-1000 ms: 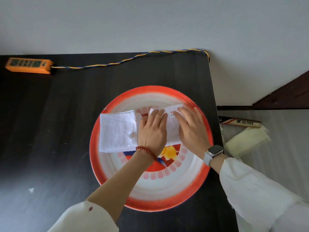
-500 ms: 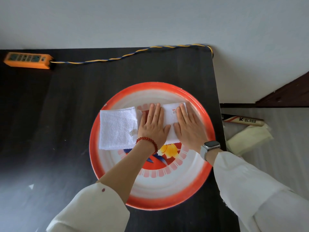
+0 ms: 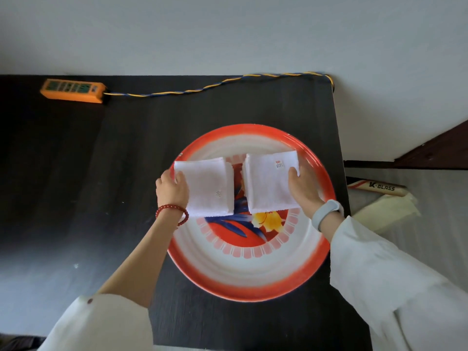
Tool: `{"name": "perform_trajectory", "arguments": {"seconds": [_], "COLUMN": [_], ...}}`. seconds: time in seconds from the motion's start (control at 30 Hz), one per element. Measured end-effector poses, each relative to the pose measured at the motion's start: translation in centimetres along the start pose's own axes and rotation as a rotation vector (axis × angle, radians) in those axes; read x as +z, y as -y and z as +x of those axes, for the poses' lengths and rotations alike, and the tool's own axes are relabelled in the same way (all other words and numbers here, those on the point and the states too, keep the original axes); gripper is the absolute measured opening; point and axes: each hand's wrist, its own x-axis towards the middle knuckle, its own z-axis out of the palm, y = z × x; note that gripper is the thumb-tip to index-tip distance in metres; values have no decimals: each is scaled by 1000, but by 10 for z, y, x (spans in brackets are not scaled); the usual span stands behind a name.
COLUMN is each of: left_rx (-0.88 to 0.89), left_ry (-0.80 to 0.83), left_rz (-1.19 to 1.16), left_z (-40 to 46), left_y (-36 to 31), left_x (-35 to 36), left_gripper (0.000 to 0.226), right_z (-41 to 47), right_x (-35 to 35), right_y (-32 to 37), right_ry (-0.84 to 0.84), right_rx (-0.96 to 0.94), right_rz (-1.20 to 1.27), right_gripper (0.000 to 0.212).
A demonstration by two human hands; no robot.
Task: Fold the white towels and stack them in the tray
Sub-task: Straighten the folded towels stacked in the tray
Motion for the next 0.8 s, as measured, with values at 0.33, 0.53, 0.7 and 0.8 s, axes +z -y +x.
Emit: {"name": "perform_trajectory", "arguments": {"seconds": [0.33,0.53,0.7,0.8], "left_rx": [-262,-238,-173,47], "left_ry": [281,354,351,127], "left_rz": [-313,-315,-222,22], "left_z": [7,7,7,-3], "left_y": [7,8,12,5], "left_x": [2,4,4,-1], "left_gripper": [54,53,55,49], "right_z": [-7,-10,-17,-28], "right_x": [4,15,8,8], "right_y": [17,24,30,24], "right_ry": [103,152,146,1], "right_rx": [159,310,311,291], "right_rz": [21,7,5,64], "right_gripper": [45,49,46,33]}}
